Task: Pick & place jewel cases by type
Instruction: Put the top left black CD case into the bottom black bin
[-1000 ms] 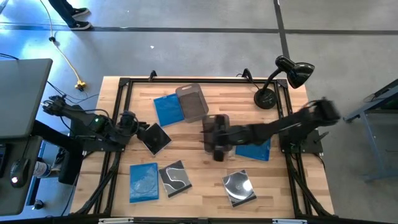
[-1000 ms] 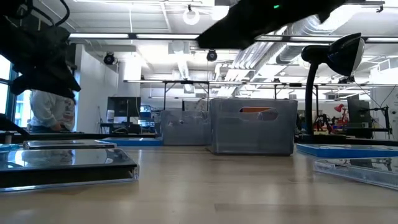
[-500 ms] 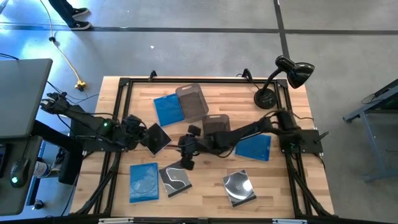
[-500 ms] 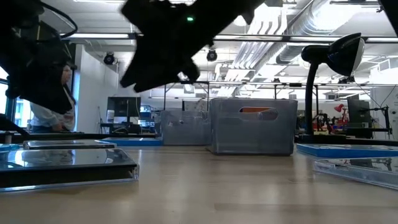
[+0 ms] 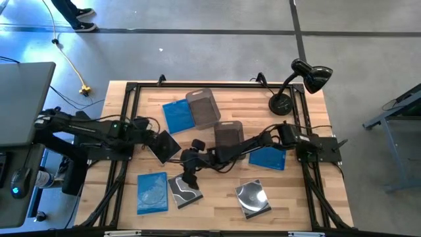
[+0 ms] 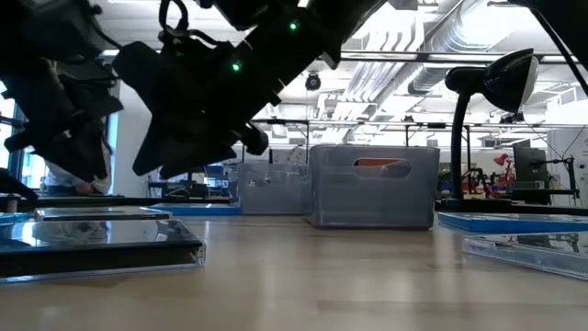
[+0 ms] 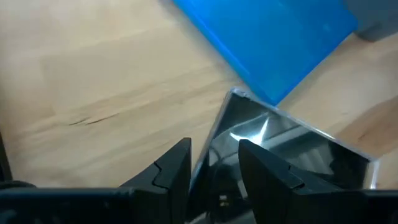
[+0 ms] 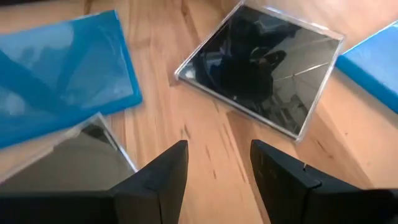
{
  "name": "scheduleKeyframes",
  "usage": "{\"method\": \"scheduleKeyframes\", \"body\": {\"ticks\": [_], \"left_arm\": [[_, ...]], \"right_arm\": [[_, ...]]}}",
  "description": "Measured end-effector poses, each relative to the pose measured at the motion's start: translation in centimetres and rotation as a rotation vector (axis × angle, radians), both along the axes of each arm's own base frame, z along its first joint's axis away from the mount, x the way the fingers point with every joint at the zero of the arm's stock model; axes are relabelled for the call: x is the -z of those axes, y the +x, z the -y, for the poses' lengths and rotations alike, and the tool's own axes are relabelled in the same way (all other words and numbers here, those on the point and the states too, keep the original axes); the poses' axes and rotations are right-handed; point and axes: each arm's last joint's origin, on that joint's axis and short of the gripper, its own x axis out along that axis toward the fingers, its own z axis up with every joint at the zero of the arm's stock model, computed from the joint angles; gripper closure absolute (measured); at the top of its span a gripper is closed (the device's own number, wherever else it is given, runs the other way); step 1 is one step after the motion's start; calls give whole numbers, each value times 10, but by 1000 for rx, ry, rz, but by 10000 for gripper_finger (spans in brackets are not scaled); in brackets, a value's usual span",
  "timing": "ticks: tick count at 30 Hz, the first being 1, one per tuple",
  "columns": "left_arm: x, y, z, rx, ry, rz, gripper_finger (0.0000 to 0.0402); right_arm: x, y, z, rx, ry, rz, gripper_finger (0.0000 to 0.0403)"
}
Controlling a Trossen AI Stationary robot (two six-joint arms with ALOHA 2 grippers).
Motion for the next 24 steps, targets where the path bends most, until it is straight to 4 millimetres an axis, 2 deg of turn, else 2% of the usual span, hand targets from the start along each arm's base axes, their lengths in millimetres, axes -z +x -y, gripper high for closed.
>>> {"method": "scheduleKeyframes", "body": {"ticks": [11,19,24], "left_arm": [[9,6,-11,-18,-155,-94,269],[11,20,-12,54,-123,-67,269],[18,21,-12,62,-123,-140,269]], "right_arm": [[6,-2,-2,26,-14,-23,232],[8,-4,-2,43,10,-49,232],[9,-4,-2,67,57,-45,232]]}}
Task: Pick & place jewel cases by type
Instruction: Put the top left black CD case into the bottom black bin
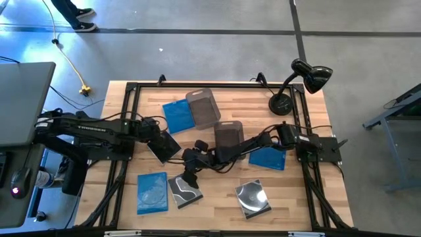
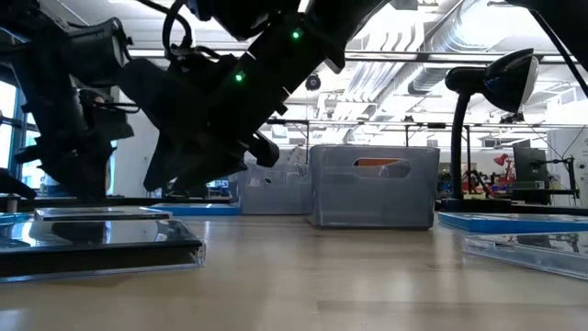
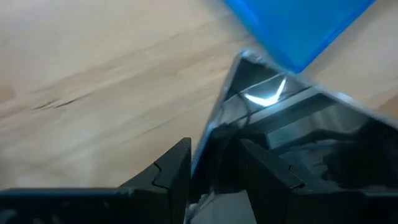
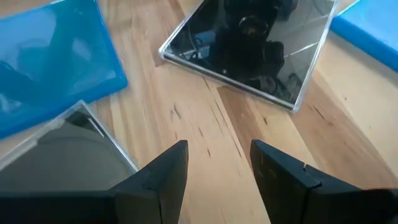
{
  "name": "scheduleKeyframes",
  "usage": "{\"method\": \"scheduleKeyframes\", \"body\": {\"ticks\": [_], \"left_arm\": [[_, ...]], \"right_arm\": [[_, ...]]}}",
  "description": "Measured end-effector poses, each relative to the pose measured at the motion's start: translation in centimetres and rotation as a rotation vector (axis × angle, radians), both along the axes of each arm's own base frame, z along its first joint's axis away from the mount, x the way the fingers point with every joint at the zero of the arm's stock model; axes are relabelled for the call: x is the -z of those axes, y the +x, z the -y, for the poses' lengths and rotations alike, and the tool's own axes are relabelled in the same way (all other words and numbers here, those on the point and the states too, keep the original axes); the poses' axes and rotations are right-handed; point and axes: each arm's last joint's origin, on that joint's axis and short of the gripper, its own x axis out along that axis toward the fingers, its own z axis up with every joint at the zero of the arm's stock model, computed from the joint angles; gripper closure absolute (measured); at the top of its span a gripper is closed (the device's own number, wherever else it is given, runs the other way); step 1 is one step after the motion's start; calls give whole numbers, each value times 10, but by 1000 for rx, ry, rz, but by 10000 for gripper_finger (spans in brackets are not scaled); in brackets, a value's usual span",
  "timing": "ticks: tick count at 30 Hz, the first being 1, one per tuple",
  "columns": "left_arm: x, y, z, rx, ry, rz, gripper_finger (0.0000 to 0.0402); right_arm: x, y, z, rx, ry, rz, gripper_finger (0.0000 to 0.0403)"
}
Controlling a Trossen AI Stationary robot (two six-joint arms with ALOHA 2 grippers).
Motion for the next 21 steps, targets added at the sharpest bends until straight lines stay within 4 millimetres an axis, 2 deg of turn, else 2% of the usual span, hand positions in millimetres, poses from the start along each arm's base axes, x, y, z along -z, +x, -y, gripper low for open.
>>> {"method": "scheduleKeyframes", "body": {"ticks": [8,21], "left_arm": [[2,1,-1,-16,42,-17,269],[2,4,2,3,-91,22,269]], "right_arm": [[19,5,-1,16,22,22,232],[18,11,5,37,19,87,232]]}}
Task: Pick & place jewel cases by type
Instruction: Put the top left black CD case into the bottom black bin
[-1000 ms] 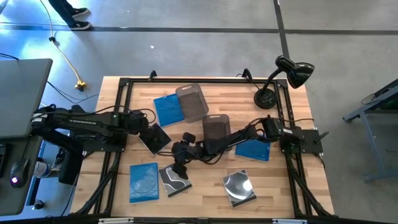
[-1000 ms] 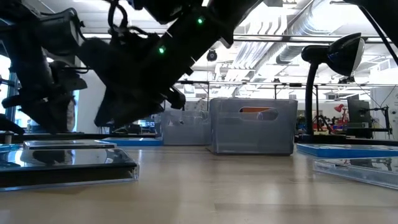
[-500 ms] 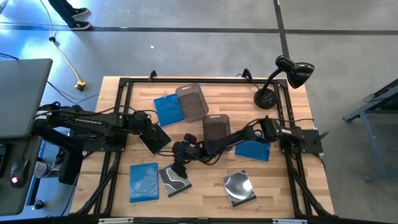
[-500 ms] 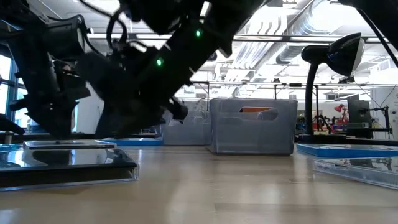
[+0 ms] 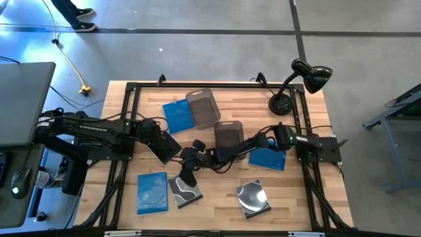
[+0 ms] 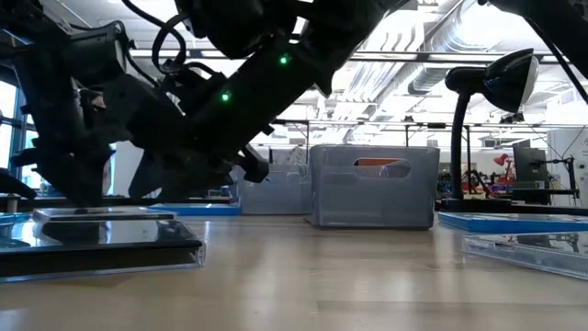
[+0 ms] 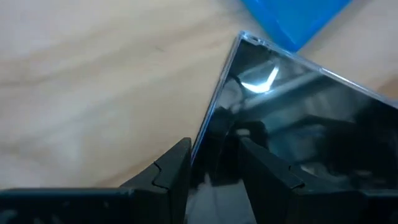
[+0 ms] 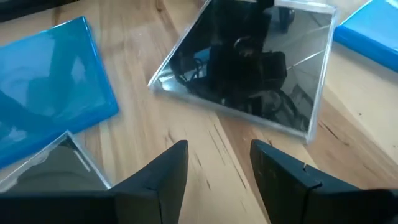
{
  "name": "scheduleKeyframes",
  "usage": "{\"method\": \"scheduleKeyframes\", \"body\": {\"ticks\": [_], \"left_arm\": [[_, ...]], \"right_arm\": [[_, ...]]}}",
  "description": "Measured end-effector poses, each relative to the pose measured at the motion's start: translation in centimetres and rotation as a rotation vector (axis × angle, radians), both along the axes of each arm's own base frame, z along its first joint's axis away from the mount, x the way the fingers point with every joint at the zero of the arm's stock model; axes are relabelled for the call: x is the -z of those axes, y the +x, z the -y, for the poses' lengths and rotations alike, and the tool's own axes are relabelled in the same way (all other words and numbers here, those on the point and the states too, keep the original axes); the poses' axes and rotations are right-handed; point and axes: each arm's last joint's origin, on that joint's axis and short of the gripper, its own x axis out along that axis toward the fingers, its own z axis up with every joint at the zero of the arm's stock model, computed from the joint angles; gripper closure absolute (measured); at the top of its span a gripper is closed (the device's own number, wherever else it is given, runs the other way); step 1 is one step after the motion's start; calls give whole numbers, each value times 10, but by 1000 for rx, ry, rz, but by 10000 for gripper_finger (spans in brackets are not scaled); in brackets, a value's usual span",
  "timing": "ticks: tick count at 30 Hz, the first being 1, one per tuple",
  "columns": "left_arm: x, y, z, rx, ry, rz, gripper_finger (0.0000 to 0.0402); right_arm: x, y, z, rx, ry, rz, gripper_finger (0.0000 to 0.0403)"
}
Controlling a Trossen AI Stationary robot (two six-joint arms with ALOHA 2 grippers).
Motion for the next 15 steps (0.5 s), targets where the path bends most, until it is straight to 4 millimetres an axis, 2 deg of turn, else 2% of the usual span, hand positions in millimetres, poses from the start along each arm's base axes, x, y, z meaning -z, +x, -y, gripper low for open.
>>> {"method": "scheduleKeyframes", "body": {"ticks": [4,8,12,15], "left_arm": [[-3,9,1,21,-57,107,269],[-8,18,2,21,-94,214,269],[-8,18,3,61,-112,213,269],[-7,16,2,71,-76,185,269]], "right_arm": [[4,-2,0,-6,-42,-35,232],[11,-8,1,-21,-98,-141,232],[14,-15,-2,-59,-144,-231,231],[13,-15,-5,-65,-144,-229,231]]}}
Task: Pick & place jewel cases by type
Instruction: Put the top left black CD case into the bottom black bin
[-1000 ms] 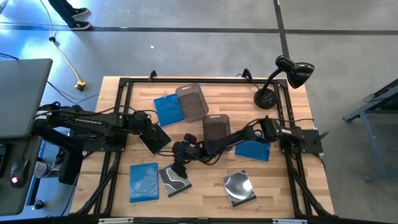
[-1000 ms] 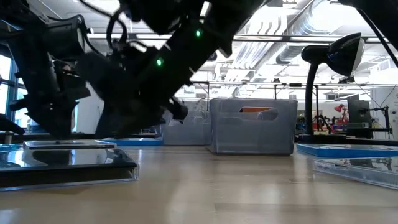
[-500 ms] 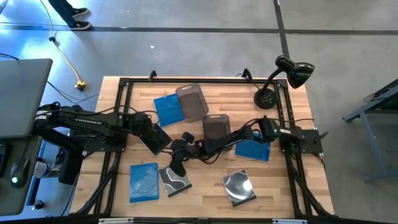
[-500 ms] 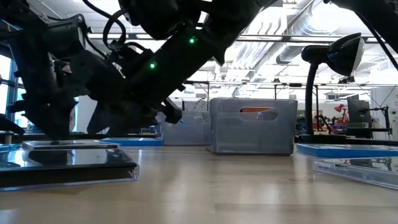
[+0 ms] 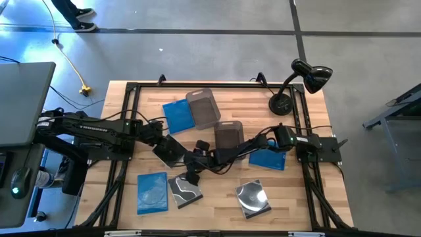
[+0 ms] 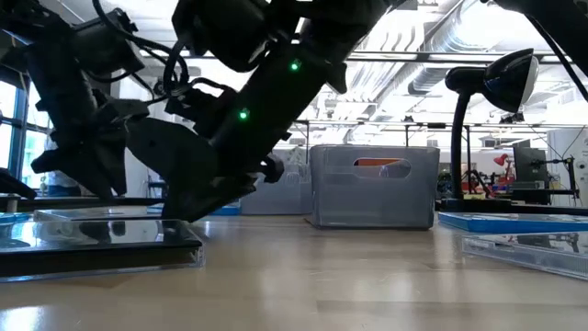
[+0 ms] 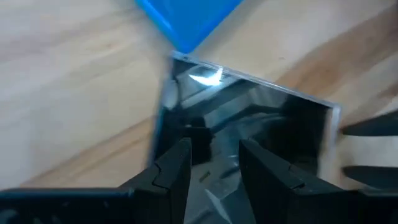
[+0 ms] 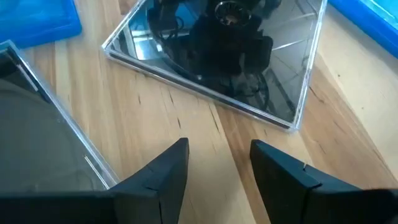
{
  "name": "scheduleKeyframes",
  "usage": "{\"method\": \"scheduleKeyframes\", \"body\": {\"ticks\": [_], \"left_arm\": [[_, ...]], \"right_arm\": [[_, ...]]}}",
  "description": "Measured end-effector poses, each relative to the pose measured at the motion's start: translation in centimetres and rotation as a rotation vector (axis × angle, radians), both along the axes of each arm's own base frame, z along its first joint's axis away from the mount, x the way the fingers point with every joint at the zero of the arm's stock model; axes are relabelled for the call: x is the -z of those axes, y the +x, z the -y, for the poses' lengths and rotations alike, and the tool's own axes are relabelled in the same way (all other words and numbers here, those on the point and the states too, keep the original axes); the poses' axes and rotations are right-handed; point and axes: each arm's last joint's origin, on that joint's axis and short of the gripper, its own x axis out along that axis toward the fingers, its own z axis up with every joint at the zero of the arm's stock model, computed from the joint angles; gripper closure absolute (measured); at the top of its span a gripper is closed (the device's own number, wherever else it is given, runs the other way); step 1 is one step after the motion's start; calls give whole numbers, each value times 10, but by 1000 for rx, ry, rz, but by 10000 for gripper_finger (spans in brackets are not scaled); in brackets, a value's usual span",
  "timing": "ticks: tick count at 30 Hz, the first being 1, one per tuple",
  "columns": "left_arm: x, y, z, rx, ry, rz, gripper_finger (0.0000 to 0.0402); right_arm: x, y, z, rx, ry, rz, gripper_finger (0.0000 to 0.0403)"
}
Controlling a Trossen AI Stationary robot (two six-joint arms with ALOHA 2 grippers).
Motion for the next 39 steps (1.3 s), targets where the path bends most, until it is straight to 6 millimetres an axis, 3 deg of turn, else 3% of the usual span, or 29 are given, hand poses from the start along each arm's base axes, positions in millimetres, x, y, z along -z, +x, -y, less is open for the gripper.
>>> {"method": "scheduleKeyframes", "body": {"ticks": [7,14,18,30,39], "left_arm": [[1,-9,-4,-84,115,-77,269],[9,-18,-1,-106,33,-200,269],[11,-12,-2,-106,32,-187,269],[18,0,-1,-77,-22,-181,270],[9,-4,4,12,-158,-92,312]], "right_arm": [[-6,9,-5,-57,152,124,231],[5,13,-2,-10,176,151,231],[14,14,-2,8,157,148,231],[16,12,-2,2,145,112,231],[14,7,-3,12,124,70,231]]}}
